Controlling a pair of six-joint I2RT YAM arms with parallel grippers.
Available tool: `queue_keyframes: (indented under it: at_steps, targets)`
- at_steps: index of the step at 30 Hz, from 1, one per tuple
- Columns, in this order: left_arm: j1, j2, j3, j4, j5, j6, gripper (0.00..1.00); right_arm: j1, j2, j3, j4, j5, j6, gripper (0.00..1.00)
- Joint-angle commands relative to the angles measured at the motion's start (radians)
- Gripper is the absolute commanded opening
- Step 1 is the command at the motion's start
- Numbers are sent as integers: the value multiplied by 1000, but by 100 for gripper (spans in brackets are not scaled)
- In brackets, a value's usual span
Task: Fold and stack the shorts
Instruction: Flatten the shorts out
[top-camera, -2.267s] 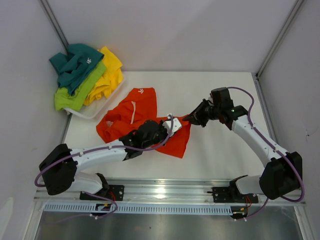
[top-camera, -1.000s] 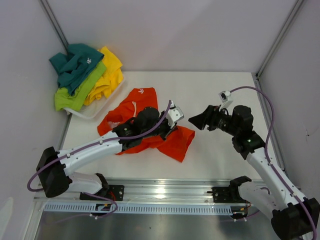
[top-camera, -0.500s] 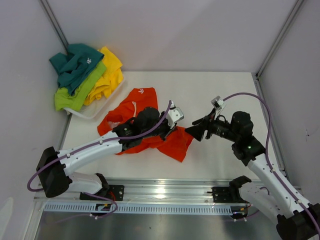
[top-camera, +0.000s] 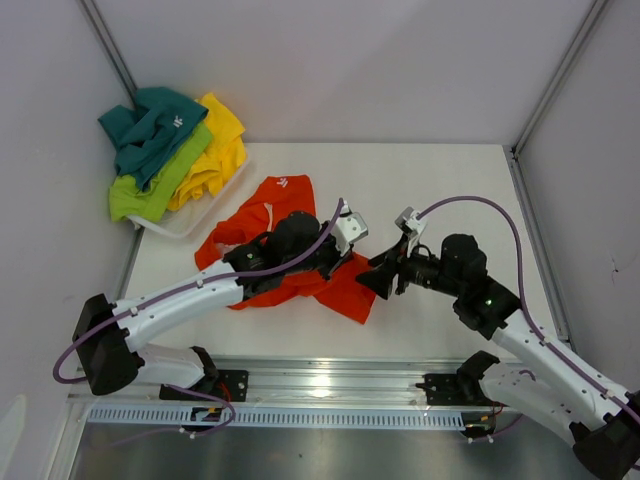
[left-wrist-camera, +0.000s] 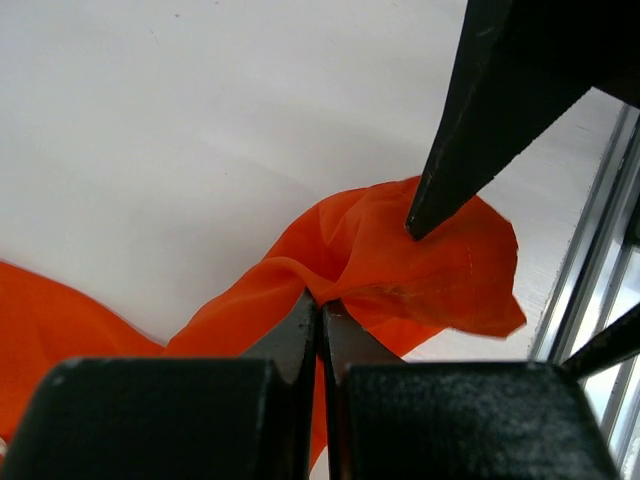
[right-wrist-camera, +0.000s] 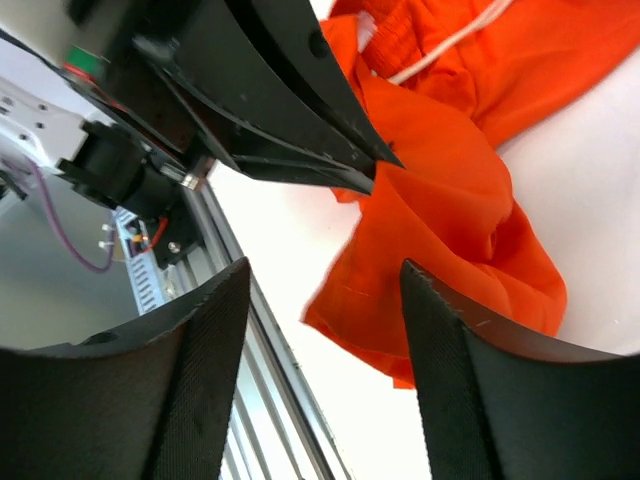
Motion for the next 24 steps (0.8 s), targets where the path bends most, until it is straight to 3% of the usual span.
queue_keyframes:
  at_steps: [1,7,15,19,24]
  targets:
    - [6,-8,62,-15,0,-5,0,41,-8,-6,-15,143,-48,62]
    - [6,-10,80,-33,0,-10,0,99,-22,-19,-36,313,-54,56]
    - [6,-18,71,-32,22,-14,2,102,-31,-22,-32,355,-51,56]
    - [6,-5,80,-35,11,-14,2,113,-42,-17,-26,334,-48,67]
    - [6,22,99,-50,3,-21,2,122,-45,-17,-16,324,-51,72]
